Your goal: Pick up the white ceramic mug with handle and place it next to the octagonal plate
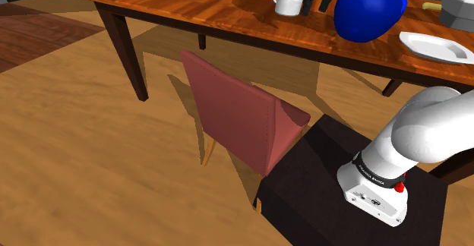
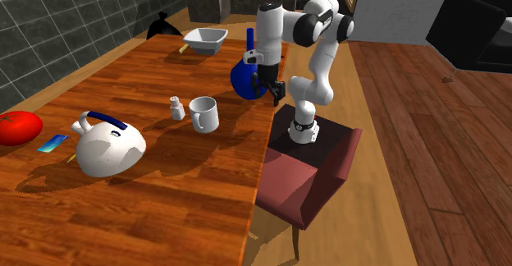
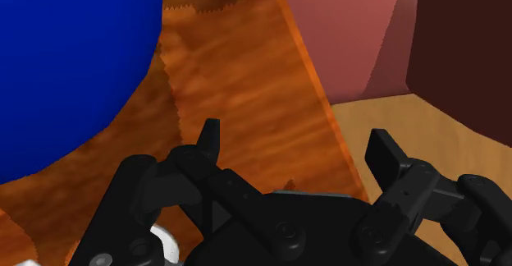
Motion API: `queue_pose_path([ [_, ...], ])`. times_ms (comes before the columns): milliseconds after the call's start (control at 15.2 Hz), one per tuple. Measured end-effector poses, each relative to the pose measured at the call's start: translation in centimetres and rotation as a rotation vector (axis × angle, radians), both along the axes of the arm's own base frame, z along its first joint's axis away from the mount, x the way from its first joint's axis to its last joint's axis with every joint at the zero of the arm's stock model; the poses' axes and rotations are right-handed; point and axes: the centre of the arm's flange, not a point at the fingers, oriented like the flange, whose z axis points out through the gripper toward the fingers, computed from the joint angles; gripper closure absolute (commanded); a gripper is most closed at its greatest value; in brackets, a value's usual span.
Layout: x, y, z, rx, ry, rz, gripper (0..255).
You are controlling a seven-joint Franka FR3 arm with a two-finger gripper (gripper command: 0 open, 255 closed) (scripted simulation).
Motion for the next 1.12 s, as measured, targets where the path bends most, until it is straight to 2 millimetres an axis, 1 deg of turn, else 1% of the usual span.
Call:
queue_pose_path([
  [66,0.7,-1.0,0.4,-0.002,0.001,-0.002,0],
  [264,3.4,-4.2,0.6,-0.006,0.001,-0.010,0],
  [462,6.1,-6.8,1.4,-0.010,0.002,-0.018,0],
  [594,7.9,-8.9,1.5,-0.013,0.003,-0.023,0],
  [660,8.5,-9.9,2.0,-0.015,0.004,-0.025,0],
  [792,10.3,-11.7,2.3,-0.017,0.004,-0.030,0],
  [924,12.2,-13.8,2.6,-0.021,0.005,-0.035,0],
  [1122,14.4,-16.5,3.0,-0.025,0.005,-0.043,0],
])
